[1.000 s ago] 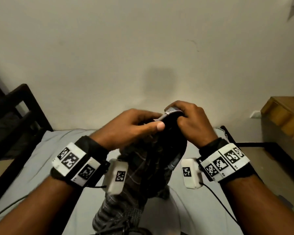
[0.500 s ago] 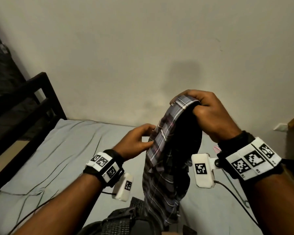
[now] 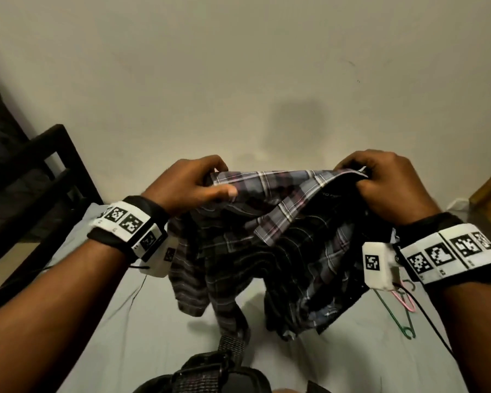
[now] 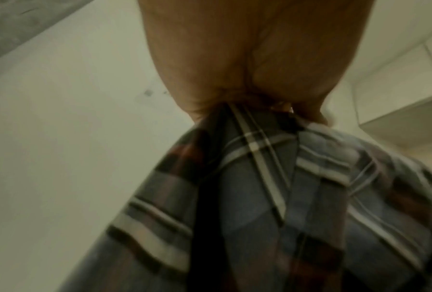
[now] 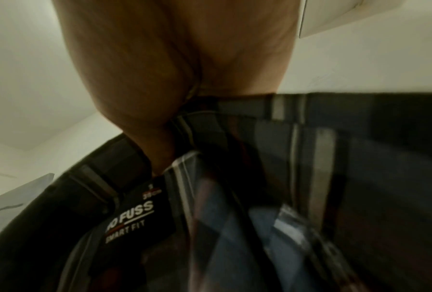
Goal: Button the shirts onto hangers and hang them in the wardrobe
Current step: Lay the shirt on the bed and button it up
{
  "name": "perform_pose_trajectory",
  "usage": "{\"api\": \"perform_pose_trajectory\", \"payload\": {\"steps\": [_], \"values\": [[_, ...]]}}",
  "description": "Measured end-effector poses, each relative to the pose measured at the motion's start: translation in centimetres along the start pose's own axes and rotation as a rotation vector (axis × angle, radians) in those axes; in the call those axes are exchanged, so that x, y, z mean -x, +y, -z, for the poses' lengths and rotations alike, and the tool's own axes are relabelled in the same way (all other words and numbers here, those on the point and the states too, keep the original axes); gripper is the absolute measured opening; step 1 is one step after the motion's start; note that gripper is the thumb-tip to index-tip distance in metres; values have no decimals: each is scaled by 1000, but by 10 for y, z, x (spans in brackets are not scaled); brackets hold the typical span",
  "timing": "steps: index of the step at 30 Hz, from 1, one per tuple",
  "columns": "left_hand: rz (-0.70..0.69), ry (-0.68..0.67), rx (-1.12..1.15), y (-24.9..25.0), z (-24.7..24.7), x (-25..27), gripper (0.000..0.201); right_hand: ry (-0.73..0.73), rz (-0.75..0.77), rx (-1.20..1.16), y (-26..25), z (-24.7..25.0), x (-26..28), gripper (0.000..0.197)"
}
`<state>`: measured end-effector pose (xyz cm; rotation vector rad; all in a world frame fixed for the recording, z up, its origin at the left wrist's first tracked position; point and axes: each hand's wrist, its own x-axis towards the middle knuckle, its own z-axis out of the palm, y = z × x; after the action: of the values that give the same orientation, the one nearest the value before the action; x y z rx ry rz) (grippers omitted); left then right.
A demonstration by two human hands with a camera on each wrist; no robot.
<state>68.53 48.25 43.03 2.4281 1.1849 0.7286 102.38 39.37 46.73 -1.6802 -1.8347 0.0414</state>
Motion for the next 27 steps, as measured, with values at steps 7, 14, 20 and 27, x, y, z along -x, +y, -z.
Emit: {"api": "perform_pose_trajectory", "payload": {"steps": [7,14,20,27], "values": [[-121,-133,-393,0,25,3,31,39,58,-19,-8,1,8,33],[-82,-195,-218,9,34,11,14,1,61,-72,-19,6,7,43],[-66,-160,92,39,57,10,20,106,-29,-95,-26,36,-10,43],[136,-317,50,27,54,14,18,24,-124,78,-28,24,-3,28]]}}
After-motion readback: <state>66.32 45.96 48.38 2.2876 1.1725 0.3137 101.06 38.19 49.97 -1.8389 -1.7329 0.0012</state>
